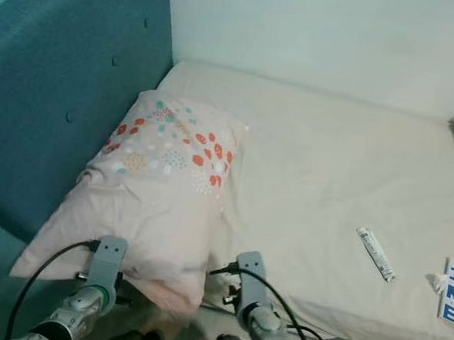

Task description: Clean up the room

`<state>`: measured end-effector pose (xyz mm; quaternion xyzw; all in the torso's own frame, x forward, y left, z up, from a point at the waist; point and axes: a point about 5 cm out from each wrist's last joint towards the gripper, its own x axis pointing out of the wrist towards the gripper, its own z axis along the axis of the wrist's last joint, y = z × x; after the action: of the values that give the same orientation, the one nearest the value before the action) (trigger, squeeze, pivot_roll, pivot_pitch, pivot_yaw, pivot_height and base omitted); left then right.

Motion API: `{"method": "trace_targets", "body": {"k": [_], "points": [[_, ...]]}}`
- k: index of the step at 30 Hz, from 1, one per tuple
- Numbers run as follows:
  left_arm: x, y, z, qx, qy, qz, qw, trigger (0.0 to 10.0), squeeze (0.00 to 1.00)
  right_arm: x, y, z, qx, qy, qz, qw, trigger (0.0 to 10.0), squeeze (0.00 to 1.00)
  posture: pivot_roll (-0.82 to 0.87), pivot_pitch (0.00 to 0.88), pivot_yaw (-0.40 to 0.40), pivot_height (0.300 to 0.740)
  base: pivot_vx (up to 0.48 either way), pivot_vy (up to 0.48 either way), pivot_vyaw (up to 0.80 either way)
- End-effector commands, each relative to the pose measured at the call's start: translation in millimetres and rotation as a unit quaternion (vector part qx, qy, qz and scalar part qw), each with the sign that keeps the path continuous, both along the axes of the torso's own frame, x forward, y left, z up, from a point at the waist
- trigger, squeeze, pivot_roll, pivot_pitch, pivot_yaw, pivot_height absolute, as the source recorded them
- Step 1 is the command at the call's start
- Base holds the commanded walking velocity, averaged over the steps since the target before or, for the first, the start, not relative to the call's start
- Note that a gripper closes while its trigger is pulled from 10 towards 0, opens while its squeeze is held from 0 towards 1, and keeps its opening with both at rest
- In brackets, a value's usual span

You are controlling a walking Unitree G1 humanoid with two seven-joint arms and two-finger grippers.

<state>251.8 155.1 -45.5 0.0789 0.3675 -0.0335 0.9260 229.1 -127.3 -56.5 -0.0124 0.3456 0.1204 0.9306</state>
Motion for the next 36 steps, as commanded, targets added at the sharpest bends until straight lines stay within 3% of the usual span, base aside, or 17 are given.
{"method": "trace_targets", "body": {"k": [1,22,30,36], "points": [[-11.2,1.9,-8.5,-0.002,0.026,0.007,1.000,10.0,0.00,-9.1,1.7,-5.6,-0.005,0.010,0.001,1.000,10.0,0.00,0.06,0.107,0.045,0.740,0.000,0.000,0.00],[-15.8,4.9,-11.7,-0.019,0.036,0.040,0.998,10.0,0.00,-9.7,-9.4,-6.2,-0.014,0.013,0.003,1.000,10.0,0.00,0.05,0.084,0.044,0.740,0.000,0.000,0.00],[-15.9,2.7,-11.6,-0.018,0.032,0.035,0.999,10.0,0.00,5.2,-28.2,2.8,-0.012,0.008,-0.009,1.000,10.0,0.00,0.05,0.074,0.049,0.740,0.000,0.000,0.00],[-17.2,1.0,-12.6,-0.020,0.034,0.033,0.999,10.0,0.00,8.4,-32.4,5.0,-0.026,0.006,0.005,1.000,10.0,0.00,0.04,0.071,0.049,0.740,0.000,0.000,0.00]]}}
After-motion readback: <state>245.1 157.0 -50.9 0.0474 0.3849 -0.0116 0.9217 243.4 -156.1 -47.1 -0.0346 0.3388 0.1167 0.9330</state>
